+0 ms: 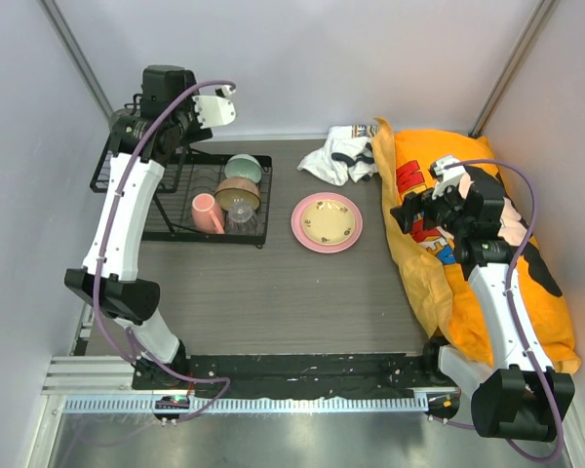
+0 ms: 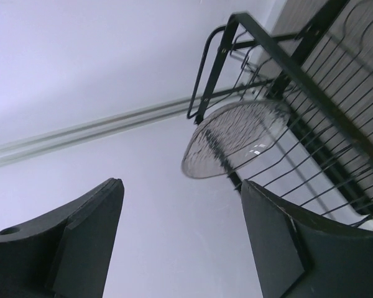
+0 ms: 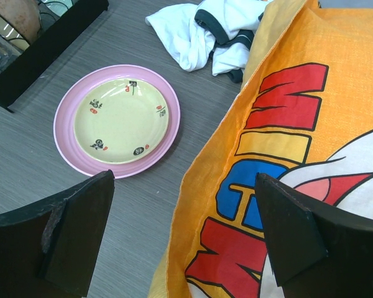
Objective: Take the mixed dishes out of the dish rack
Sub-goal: Place the plate at the center of the board.
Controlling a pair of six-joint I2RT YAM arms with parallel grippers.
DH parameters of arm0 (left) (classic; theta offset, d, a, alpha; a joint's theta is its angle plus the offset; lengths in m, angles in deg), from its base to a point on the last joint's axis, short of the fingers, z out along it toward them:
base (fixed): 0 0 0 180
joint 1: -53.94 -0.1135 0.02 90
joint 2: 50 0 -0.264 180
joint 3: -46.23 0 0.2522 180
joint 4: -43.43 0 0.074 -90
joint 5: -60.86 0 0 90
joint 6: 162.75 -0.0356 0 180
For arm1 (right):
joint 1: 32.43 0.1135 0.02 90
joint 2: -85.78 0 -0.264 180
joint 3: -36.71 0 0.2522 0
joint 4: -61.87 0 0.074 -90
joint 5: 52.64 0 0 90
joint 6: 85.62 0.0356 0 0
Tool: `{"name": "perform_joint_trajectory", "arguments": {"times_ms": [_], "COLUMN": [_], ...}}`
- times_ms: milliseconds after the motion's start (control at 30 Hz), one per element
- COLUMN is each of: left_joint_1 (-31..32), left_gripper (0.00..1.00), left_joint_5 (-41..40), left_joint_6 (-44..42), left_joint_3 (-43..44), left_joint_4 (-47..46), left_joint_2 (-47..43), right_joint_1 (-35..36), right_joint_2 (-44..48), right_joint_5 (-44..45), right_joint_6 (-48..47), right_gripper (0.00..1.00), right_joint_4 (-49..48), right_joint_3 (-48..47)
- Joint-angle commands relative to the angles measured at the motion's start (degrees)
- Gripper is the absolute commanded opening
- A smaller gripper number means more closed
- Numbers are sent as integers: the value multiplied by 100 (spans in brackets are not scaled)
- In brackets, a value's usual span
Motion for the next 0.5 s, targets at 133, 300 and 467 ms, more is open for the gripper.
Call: {"name": "perform_joint_trajectory", "arguments": {"times_ms": [133, 300, 467], "left_joint_1": [-33, -42, -85], "left_gripper": [79, 78, 77], "left_joint_5": [-814, -1060, -1377], "left_joint_6": [-1630, -2158, -2571], "left_joint_3": [68, 51, 244], "left_joint_4": [173, 173, 287], "left_joint_2": [434, 716, 1111], "right_joint_1": [-24, -24, -24], "right_joint_2": [70, 79, 70], "right_joint_5": [-86, -77, -86], "right_joint_6": [-25, -34, -51], "right_gripper": [100, 100, 100], "right_joint_4": [-145, -145, -136], "right_joint_3": [-136, -145, -145]}}
